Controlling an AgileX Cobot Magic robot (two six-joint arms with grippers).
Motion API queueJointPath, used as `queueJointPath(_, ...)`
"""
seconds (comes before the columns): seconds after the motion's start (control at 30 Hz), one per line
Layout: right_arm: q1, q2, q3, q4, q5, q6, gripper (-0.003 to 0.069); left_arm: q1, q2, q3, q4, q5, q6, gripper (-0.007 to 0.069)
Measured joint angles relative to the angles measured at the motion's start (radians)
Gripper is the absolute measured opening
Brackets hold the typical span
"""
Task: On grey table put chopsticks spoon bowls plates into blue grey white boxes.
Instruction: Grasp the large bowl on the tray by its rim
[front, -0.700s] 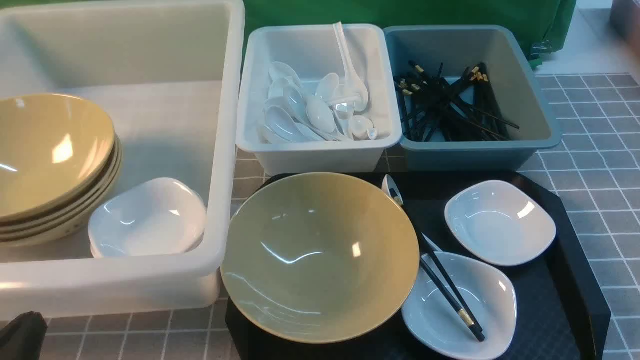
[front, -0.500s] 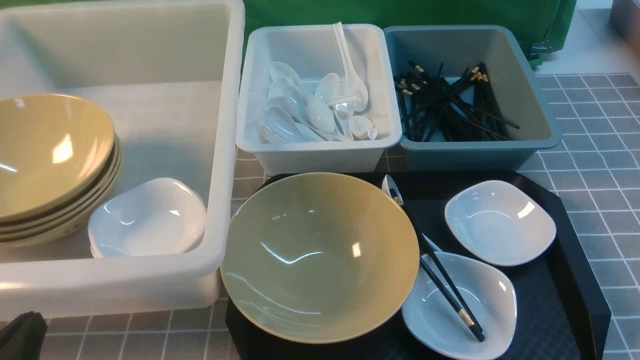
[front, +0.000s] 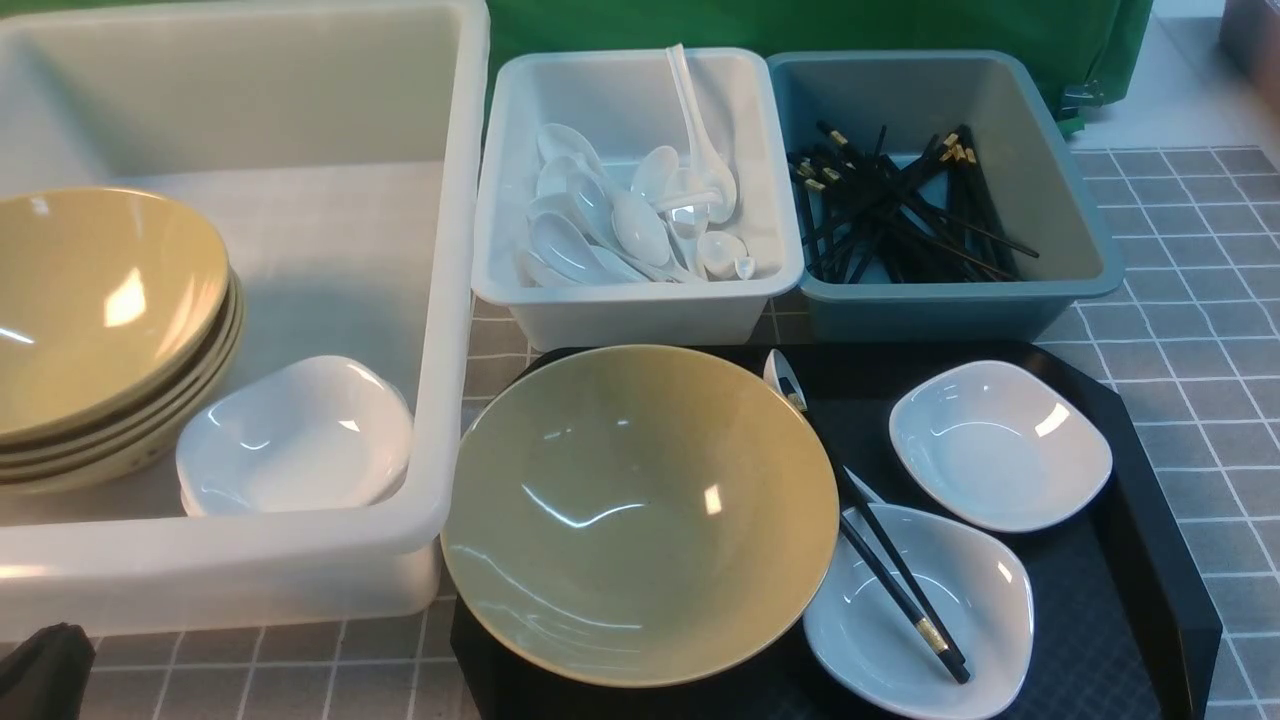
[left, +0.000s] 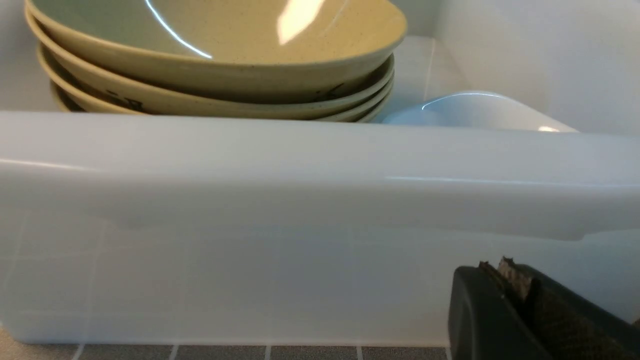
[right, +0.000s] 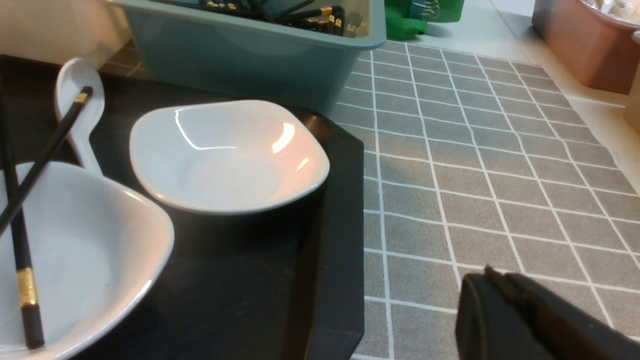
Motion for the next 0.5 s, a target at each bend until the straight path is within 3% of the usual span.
queueJointPath(0.37,0.000,0.000,0.000,0.000,-0.004,0.000,0.0069,0.000,0.000,0.000,0.030,-0.007,0.004,-0.0011)
queueJointPath(0.5,0.000,0.000,0.000,0.000,-0.091,0.000,0.0076,0.000,0.000,0.002,0.033,-0.075,0.009,-0.0011)
